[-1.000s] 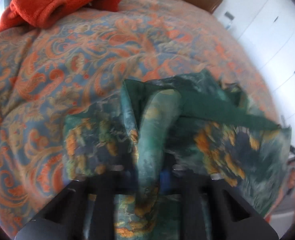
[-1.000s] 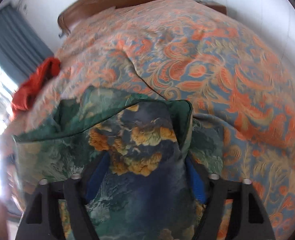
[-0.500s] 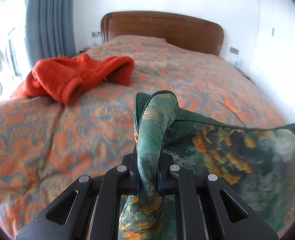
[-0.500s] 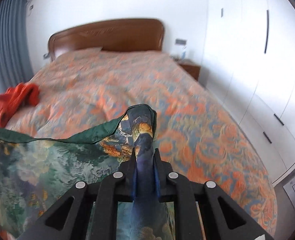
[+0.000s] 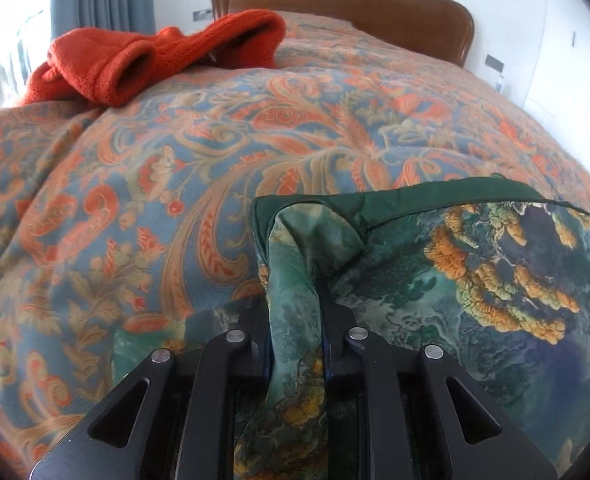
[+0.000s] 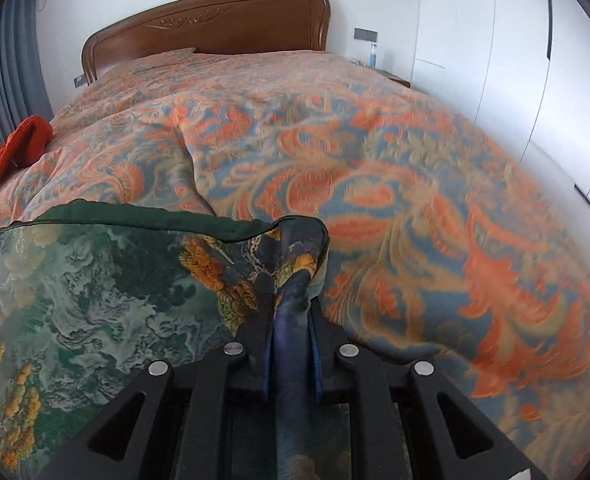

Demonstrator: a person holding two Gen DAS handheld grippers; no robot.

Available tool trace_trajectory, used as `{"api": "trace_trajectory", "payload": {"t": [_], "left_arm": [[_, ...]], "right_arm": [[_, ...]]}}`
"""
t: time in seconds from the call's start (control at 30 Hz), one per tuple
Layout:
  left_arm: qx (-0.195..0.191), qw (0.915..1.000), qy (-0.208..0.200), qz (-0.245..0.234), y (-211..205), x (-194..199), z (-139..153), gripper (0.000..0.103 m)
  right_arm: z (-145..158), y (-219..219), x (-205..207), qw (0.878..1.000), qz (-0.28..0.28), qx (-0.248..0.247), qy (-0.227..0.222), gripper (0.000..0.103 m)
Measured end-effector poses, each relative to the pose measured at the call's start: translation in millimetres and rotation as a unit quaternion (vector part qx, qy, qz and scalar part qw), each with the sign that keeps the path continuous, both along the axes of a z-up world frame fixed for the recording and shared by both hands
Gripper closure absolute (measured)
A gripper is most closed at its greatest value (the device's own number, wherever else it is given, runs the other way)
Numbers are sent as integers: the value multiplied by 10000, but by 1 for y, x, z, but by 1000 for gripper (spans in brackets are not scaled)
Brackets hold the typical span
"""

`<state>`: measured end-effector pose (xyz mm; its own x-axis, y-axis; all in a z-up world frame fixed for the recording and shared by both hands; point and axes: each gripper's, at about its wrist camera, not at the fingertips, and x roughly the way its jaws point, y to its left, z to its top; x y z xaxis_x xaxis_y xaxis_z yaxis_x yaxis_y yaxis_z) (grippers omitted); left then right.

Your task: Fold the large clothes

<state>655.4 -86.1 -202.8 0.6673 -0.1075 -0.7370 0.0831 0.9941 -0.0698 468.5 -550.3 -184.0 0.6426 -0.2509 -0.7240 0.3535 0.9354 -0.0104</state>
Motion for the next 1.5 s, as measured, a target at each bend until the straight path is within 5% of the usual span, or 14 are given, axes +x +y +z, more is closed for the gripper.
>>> {"api": "trace_trajectory", "payload": {"t": [0.17,0.4,0.67,0.77,0.83,0.87,1.0,1.17,1.37,1.5], "left_arm": [[-432,9990,107,35,10,7,-10,82],[-557,9983,164,52,13,8,-10,80],[-350,9981,395,332,20,10,3,35],[-494,9962,598,384,34,9,19,20],[-660,9957,452,461,47,-2,37,14],[-749,9954,351,493,53,-10,45,13],[-984,9942,162,402,66,-50,71,13],[-604,9976,-310,-156,45,-121,85,5],[-49,9995,-13,-308,25,-146,62,6],[1,9992,-100,-387,21,-165,75,6]], "right_arm": [[-14,-5,2,9997,-13,227,-46,87],[-21,-13,6,9982,-24,590,-83,83],[-17,-26,3,9932,-14,1146,-219,78],[-8,-42,1,9856,-21,1682,-170,65],[6,-54,-9,9800,-119,1971,-237,42],[16,-59,-17,9789,-164,2001,-370,41],[55,-59,-60,9830,-114,1686,-717,41],[77,-12,-126,9897,615,1098,-676,38],[51,47,-185,9876,1363,693,-361,33],[28,34,-206,9986,526,10,-77,33]]}}
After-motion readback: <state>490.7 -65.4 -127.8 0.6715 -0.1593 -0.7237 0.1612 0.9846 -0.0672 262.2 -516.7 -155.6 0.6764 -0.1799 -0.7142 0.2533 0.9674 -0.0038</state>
